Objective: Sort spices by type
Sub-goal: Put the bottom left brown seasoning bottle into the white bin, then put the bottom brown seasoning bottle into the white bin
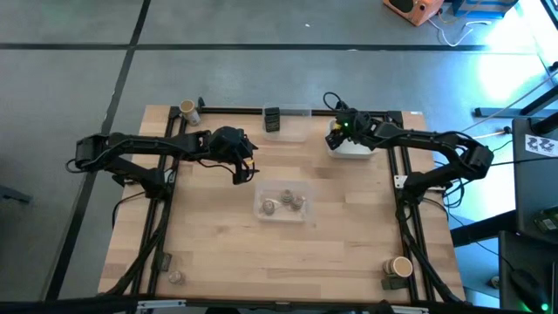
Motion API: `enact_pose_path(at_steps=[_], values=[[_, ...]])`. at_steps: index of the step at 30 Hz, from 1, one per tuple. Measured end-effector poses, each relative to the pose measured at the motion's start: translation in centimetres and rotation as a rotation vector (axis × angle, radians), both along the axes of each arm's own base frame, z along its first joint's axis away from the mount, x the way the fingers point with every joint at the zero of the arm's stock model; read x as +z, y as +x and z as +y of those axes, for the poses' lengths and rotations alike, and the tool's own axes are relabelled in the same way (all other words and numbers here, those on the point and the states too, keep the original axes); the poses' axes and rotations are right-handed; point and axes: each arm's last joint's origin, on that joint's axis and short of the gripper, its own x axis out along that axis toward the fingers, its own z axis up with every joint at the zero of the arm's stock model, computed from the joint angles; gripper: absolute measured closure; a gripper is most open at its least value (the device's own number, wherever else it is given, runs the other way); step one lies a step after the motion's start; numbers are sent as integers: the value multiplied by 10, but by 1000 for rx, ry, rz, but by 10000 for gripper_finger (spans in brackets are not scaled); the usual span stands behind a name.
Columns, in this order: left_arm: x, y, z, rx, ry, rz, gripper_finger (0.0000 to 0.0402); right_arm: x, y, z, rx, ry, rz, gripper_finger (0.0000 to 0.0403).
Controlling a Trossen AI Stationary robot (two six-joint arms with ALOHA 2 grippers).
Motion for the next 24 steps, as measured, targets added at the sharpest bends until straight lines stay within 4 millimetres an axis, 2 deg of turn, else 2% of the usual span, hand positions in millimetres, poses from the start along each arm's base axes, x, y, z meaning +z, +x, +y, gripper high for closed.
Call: enact_pose_path(at_steps=[7,13,18,24], values=[[0,0,0,8,-10,-2,23,-2,0,1,18,26,6,58],[0,0,0,9,-11,-1,23,2,0,1,12,-2,14,46],[-1,0,0,14,-19,2,23,22,-3,2,21,-14,9,44],[0,0,0,16,-20,0,23,54,-5,20,73,0,33,43]])
